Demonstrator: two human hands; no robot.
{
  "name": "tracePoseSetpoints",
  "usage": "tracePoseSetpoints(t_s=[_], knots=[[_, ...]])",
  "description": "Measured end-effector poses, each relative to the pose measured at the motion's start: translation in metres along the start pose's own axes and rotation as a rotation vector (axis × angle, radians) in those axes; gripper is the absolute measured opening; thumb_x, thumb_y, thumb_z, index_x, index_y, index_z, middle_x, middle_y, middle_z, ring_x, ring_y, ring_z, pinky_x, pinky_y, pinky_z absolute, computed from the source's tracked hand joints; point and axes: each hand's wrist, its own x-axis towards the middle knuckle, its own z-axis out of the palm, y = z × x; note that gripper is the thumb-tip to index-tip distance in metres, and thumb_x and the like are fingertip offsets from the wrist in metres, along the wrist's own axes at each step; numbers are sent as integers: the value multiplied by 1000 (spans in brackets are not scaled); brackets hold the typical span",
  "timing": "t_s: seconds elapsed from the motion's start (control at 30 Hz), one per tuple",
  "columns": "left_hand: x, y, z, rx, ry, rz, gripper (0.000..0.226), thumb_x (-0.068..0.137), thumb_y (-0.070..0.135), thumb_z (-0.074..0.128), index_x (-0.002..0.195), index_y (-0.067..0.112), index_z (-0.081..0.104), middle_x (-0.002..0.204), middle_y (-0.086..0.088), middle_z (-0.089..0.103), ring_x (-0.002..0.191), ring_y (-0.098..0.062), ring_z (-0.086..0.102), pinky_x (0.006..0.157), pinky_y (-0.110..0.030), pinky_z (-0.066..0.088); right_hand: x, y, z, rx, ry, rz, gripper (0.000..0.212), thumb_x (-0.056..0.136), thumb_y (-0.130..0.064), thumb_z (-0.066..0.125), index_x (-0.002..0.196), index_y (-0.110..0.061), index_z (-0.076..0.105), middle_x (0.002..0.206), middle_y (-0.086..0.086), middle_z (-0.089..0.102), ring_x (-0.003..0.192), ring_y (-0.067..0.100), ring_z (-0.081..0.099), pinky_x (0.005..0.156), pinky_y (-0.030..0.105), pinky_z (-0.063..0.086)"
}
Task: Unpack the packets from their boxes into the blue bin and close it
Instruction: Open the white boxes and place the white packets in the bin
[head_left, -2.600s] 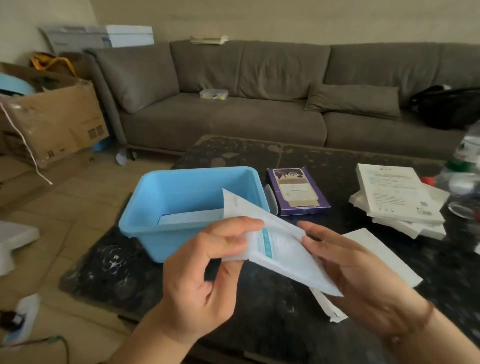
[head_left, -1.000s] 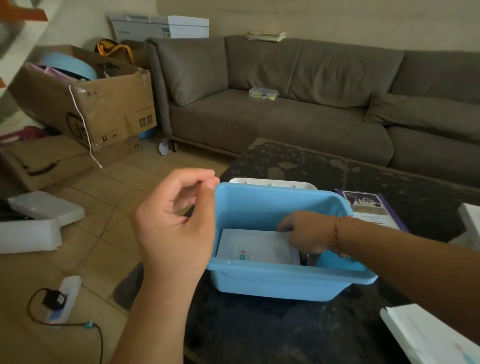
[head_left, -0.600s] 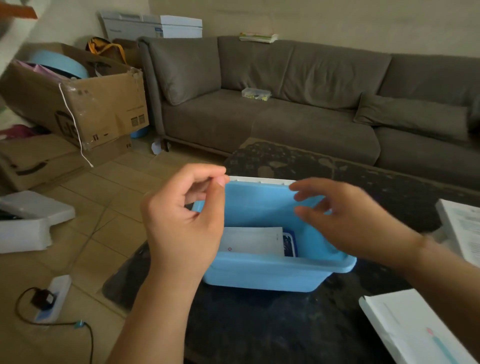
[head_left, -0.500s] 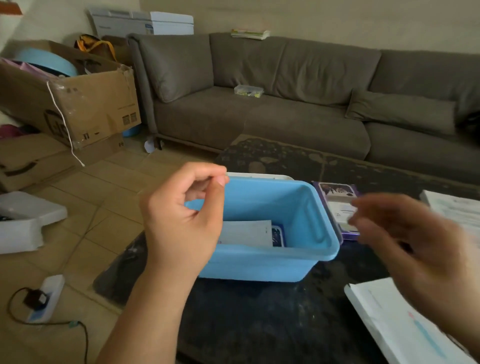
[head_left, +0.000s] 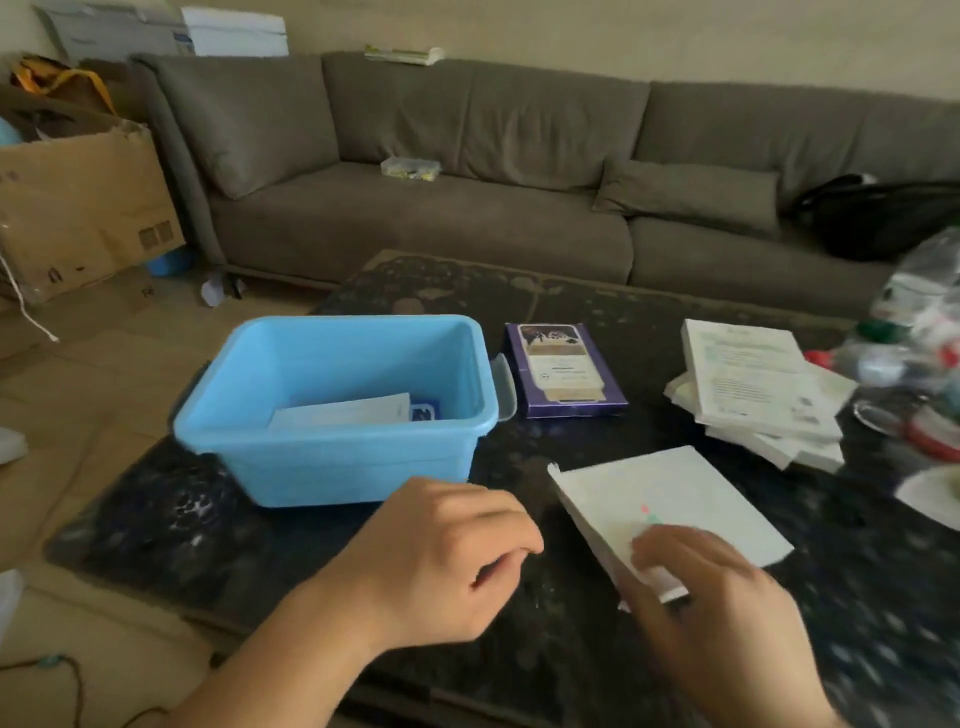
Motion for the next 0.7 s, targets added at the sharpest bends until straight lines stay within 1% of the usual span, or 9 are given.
tracePoseSetpoints(t_s=[0.07, 0.17, 0.23, 0.3, 0.4, 0.47, 0.53, 0.63, 0.7], knots=[[4, 7, 10, -39, -100, -22, 14, 89, 19, 66, 99, 22, 75, 100, 11, 73, 86, -2, 67, 74, -9, 52, 5, 4, -10, 160, 148, 75, 10, 75, -31, 76, 69, -31, 68, 78, -19, 70, 75, 3, 66, 57, 19, 49], [12, 20, 21, -77, -208, -61, 32, 91, 27, 67, 123, 30, 66, 132, 17, 62, 105, 1, 61, 80, -4, 47, 7, 10, -23, 455, 213, 224, 19, 87, -32, 64, 69, -32, 68, 78, -20, 69, 82, 1, 62, 65, 13, 44], [19, 27, 26, -100, -245, -79, 41, 92, 31, 65, 132, 33, 58, 143, 19, 52, 111, 2, 55, 81, 0, 41, 7, 13, -30, 530, 207, 278, 23, 90, -30, 61, 69, -27, 70, 72, -18, 68, 71, 3, 61, 57, 12, 41], [26, 29, 31, -100, -244, -85, 45, 94, 34, 61, 138, 36, 51, 149, 21, 45, 115, 1, 58, 90, -12, 50, 6, 16, -32, 561, 180, 301, 29, 93, -31, 57, 70, -20, 71, 63, -10, 66, 55, 4, 56, 49, 11, 37], [34, 30, 39, -46, -270, -107, 48, 96, 40, 55, 143, 39, 43, 153, 22, 37, 121, -4, 57, 96, -28, 54, 6, 19, -33, 594, 166, 316, 31, 93, -33, 55, 72, -17, 72, 60, -5, 64, 47, 4, 51, 44, 12, 36], [40, 33, 44, -12, -299, -117, 51, 97, 42, 53, 145, 40, 37, 154, 23, 34, 120, -4, 56, 94, -25, 51, 6, 19, -34, 611, 170, 310, 31, 93, -33, 55, 71, -19, 72, 55, -8, 62, 46, 3, 51, 43, 12, 36], [47, 38, 49, 4, -304, -111, 51, 96, 42, 53, 144, 39, 36, 149, 22, 38, 115, -6, 57, 84, -21, 47, 7, 18, -35, 614, 169, 307, 29, 92, -33, 55, 71, -22, 71, 55, -12, 63, 48, 2, 54, 43, 11, 37], [51, 40, 57, 7, -239, -99, 41, 99, 39, 52, 139, 36, 47, 136, 17, 54, 109, -9, 60, 80, -19, 43, 6, 19, -33, 599, 189, 286, 28, 92, -31, 56, 71, -21, 71, 59, -14, 64, 51, 2, 57, 45, 10, 37], [51, 37, 61, -8, -202, -77, 31, 99, 32, 55, 129, 31, 60, 124, 13, 65, 104, -10, 65, 83, -20, 50, 5, 19, -32, 574, 218, 260, 28, 92, -29, 57, 69, -21, 70, 58, -15, 64, 54, 4, 58, 47, 9, 37]])
